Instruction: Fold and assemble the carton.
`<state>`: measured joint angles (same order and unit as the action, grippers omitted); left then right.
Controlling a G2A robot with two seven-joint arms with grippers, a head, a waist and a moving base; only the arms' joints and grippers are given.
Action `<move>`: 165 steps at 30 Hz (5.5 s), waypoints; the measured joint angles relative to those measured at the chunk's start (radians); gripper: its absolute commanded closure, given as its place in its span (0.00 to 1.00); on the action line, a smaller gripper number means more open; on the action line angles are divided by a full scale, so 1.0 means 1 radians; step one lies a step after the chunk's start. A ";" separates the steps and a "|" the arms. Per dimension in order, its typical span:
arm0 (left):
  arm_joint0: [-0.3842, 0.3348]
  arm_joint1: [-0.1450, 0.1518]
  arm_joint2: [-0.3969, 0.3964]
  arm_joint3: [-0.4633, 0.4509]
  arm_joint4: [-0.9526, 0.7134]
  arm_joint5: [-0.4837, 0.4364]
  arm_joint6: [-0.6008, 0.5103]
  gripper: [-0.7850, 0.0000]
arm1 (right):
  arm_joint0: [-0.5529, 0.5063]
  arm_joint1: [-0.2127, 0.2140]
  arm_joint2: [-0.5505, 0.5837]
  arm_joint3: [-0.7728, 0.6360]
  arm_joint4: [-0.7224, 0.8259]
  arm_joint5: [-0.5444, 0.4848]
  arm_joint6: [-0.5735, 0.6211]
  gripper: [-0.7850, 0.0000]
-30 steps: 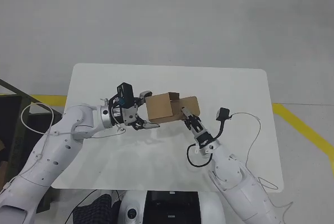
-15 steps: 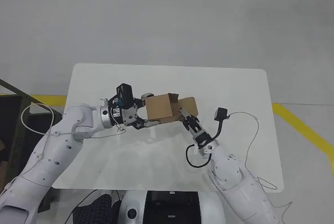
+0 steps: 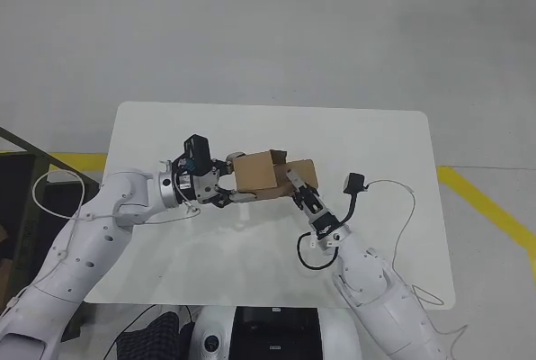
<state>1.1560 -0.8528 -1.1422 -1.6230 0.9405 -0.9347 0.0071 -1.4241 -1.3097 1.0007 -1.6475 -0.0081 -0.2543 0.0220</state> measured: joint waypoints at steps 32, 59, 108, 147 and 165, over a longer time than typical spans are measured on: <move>0.027 -0.012 -0.049 0.030 0.027 -0.026 0.013 0.35 | -0.091 0.055 0.226 -0.169 0.078 -0.091 0.495 1.00; 0.082 -0.020 -0.063 -0.033 0.017 -0.075 0.014 0.34 | 0.045 0.055 0.147 -0.099 0.049 -0.012 0.583 1.00; 0.091 -0.023 -0.054 -0.059 0.023 -0.078 0.004 0.32 | 0.046 0.054 0.108 -0.164 -0.019 0.122 0.470 1.00; 0.100 -0.023 -0.064 -0.043 0.053 -0.078 0.039 0.42 | 0.041 0.080 0.249 -0.031 0.256 0.193 0.674 1.00; 0.082 -0.030 -0.051 -0.031 0.131 -0.077 0.057 0.38 | 0.062 0.089 0.225 -0.049 0.340 0.220 0.801 0.96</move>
<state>1.2381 -0.8831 -1.1935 -1.6541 1.0712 -1.0122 0.0640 -1.3617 -1.2209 1.2260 -1.6970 0.3322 -0.0340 0.8230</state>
